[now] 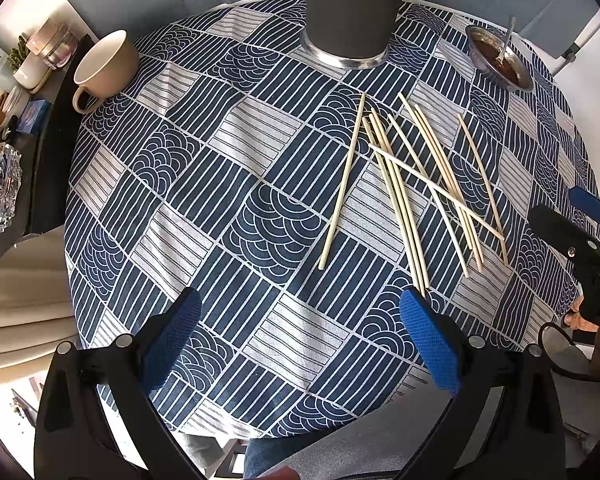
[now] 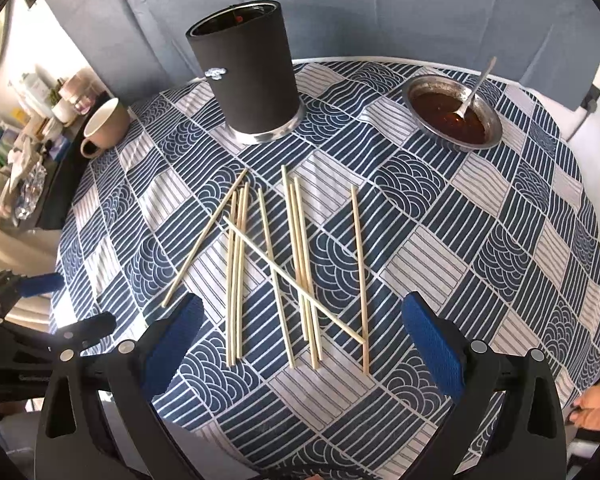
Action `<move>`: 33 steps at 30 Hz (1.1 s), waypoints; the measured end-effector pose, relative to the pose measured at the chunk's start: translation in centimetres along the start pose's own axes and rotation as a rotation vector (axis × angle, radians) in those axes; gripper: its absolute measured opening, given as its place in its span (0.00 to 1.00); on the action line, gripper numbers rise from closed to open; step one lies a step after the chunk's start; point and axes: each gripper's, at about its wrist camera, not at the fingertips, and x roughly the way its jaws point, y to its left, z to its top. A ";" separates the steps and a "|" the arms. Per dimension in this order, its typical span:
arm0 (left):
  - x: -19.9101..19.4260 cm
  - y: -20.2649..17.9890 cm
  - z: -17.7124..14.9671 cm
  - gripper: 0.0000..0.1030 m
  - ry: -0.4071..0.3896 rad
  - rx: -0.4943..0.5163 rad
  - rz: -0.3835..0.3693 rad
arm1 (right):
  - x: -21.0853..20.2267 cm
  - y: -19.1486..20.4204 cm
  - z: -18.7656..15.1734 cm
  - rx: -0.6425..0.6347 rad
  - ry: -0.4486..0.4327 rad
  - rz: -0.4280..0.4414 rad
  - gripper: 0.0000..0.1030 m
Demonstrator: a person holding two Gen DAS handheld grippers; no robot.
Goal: Organize utensils
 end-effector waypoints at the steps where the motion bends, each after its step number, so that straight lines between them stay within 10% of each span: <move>1: 0.0 0.0 0.0 0.94 0.001 0.002 0.000 | 0.0 0.0 0.0 0.000 0.001 0.002 0.92; 33: 0.3 -0.3 -0.3 0.94 0.014 0.012 0.011 | 0.5 0.3 -0.2 -0.020 0.025 0.001 0.92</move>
